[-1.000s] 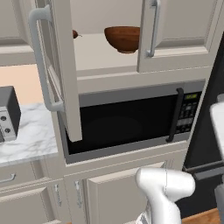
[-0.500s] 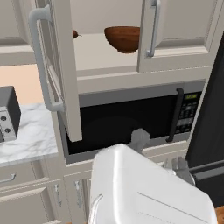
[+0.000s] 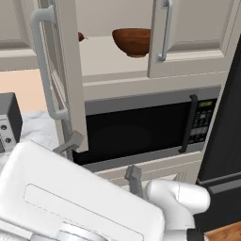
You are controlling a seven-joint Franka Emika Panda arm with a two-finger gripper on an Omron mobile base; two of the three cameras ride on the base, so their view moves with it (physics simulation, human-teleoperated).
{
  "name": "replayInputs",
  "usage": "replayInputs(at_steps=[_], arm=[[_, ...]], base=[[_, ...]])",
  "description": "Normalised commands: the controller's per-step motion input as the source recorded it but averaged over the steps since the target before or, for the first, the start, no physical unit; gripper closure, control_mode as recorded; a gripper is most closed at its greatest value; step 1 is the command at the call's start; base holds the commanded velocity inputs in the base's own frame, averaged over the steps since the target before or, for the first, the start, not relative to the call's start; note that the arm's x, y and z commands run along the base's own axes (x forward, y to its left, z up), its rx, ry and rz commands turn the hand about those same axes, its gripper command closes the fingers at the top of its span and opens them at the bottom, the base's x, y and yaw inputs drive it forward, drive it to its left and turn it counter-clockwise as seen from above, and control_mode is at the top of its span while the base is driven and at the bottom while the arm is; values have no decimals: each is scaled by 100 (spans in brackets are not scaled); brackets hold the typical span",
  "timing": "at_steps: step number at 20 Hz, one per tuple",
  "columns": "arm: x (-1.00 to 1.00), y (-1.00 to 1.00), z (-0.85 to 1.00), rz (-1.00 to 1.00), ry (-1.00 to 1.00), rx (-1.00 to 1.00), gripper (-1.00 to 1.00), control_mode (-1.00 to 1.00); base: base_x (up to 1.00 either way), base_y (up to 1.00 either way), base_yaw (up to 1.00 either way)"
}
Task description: Pick the mug and place it in the sink. Pick the bowl and place it in the open cabinet and then close the cabinet.
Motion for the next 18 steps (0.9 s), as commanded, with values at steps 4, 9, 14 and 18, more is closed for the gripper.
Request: replayInputs(at_steps=[4, 9, 14, 18], arm=[[55, 19, 0, -23, 6, -1, -100, -100], [32, 19, -2, -25, 3, -1, -100, -100], [0, 45, -19, -27, 0, -1, -100, -100], [15, 35, -24, -26, 2, 0, -100, -100]], base=[[0, 0, 0], [0, 0, 0], [0, 0, 0], [0, 0, 0]])
